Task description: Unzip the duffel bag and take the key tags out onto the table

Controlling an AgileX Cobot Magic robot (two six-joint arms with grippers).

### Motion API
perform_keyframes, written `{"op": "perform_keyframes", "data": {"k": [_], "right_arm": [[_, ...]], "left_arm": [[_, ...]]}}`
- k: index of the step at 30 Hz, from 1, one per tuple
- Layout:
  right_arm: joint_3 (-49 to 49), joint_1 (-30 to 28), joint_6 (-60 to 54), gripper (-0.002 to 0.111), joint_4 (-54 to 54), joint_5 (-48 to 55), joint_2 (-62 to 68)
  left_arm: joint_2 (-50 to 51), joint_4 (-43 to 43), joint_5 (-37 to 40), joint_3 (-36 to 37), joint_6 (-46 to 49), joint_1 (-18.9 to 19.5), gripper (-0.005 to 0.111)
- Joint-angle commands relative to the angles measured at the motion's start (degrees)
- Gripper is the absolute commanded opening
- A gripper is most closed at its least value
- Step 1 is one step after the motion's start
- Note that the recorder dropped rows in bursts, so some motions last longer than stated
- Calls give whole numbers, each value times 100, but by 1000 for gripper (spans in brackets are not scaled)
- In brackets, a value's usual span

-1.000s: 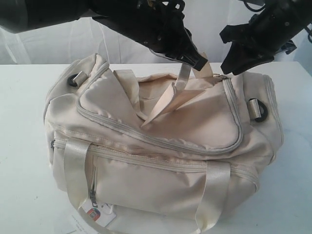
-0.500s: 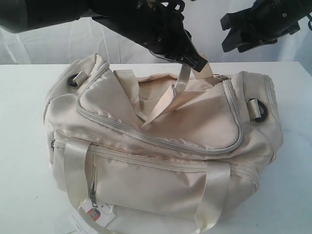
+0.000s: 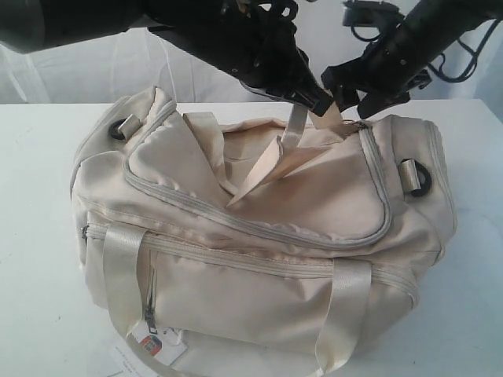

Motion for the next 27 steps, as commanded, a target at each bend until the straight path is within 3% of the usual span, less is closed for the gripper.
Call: {"op": "perform_keyframes", "data": {"k": [1, 11, 17, 20, 22, 27], "right_arm": [[-220, 147, 472, 62, -745, 117, 196], [-290, 180, 675, 56, -931, 481, 387], [-290, 180, 686, 35, -943, 662, 412], [-290, 180, 686, 10, -951, 580, 389], [-290, 180, 688, 0, -951, 447, 279], [-290, 180, 688, 0, -951, 145, -194]], "left_arm": [[-35, -75, 65, 19, -71, -25, 0], [-35, -75, 65, 19, -56, -34, 0], [-35, -75, 55, 19, -58, -34, 0], [-35, -75, 55, 19, -58, -34, 0], [-35, -75, 40, 19, -58, -34, 0], [-35, -75, 40, 19, -58, -34, 0]]}}
